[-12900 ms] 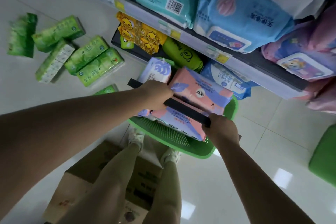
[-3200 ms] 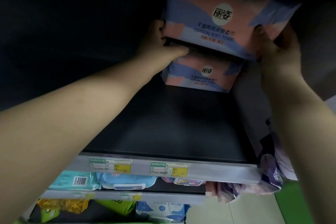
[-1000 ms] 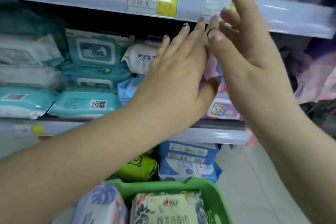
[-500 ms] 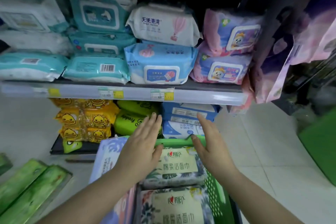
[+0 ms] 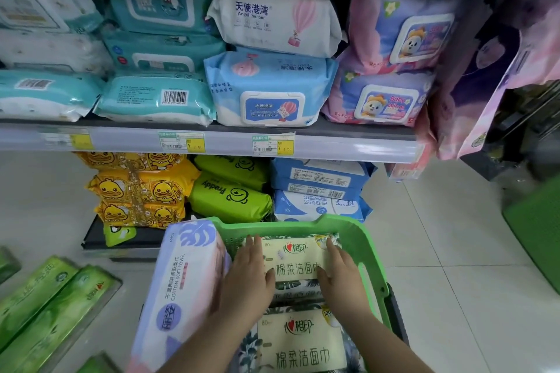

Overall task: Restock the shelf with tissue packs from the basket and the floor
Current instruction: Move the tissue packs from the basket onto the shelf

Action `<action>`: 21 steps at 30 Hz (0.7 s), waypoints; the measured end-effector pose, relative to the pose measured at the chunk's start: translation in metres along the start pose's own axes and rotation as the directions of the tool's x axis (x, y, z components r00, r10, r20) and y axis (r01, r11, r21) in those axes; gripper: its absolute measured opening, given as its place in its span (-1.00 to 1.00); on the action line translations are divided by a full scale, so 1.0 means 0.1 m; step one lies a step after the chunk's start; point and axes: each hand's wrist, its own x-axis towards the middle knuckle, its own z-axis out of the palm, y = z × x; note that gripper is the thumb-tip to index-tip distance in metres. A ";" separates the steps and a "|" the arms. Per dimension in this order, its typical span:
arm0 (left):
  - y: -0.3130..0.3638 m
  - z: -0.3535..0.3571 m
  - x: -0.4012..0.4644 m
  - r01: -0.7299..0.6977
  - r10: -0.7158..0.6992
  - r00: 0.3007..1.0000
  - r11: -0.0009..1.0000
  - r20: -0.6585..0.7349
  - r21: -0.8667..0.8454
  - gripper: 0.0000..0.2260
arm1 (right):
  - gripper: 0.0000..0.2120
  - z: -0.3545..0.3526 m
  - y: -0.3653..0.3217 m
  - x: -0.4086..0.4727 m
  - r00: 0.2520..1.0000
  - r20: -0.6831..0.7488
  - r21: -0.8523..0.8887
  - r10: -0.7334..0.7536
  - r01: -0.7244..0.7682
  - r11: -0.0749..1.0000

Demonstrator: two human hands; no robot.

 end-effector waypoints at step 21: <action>0.36 -0.37 -0.46 0.241 -0.184 0.969 0.850 0.163 -0.468 -0.44 | -0.35 -0.49 -0.06 -0.31 0.967 -0.028 0.325 0.253 -0.231 0.917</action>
